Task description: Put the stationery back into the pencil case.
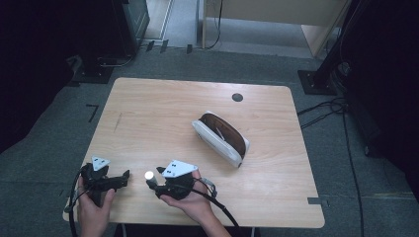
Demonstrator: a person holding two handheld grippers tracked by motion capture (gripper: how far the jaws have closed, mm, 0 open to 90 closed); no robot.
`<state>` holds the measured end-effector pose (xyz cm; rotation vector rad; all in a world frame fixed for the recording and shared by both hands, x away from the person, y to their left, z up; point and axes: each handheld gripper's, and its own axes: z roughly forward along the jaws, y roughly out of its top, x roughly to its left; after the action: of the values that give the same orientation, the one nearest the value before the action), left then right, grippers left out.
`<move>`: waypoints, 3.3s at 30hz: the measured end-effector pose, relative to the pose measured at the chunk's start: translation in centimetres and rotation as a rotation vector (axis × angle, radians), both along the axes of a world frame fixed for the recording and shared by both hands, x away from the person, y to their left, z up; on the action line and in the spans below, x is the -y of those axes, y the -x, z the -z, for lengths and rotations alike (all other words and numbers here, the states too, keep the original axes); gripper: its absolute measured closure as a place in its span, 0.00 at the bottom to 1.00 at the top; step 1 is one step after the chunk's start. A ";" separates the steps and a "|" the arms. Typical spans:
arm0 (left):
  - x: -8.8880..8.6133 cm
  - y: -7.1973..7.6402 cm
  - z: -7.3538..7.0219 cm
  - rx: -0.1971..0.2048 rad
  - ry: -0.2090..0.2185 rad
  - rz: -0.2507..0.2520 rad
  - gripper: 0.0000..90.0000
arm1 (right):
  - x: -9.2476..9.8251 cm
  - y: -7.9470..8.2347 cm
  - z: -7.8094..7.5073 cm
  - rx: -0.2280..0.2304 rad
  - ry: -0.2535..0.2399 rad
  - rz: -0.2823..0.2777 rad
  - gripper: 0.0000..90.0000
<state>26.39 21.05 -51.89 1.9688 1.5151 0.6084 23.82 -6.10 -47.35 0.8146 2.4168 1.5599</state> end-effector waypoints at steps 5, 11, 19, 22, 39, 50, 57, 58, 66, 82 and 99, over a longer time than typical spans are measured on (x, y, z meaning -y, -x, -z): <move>0.0 0.0 0.0 0.000 0.000 0.000 0.00 | -0.7 -0.2 0.0 0.005 0.008 -0.016 0.56; 0.0 0.0 0.0 0.000 0.000 0.000 0.00 | -1.5 -0.3 0.0 0.020 0.036 -0.034 0.59; 0.0 0.0 0.0 0.000 0.000 0.000 0.00 | -1.7 -0.4 0.1 0.055 0.058 -0.025 0.73; 0.0 0.0 0.0 0.000 0.000 0.000 0.00 | -1.3 -0.5 0.0 0.044 0.059 -0.002 0.73; 0.0 0.0 0.0 0.000 0.001 -0.001 0.00 | 5.3 -0.6 -2.6 0.040 0.023 0.149 0.73; 0.0 0.0 0.0 0.000 0.001 -0.001 0.00 | 10.6 0.2 -4.0 0.040 -0.007 0.249 0.73; 0.0 0.0 0.0 0.000 0.001 -0.001 0.00 | 13.6 0.9 -4.8 0.053 -0.006 0.302 0.73; 0.0 0.0 0.0 0.000 0.001 -0.001 0.00 | 14.0 1.0 -5.0 0.057 -0.008 0.311 0.73; 0.0 0.0 0.0 0.000 0.000 0.000 0.00 | 17.9 1.8 -6.4 0.068 -0.024 0.383 0.73; 0.0 0.0 0.0 0.000 -0.001 0.000 0.00 | 23.1 2.4 -7.8 0.060 -0.024 0.483 0.73; 0.0 0.0 0.0 -0.001 -0.001 0.001 0.00 | 22.6 -1.3 -9.2 0.130 0.051 0.535 0.73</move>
<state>26.39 21.06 -51.88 1.9708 1.5145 0.6085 25.13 -28.73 -38.15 1.1839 1.9197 1.2875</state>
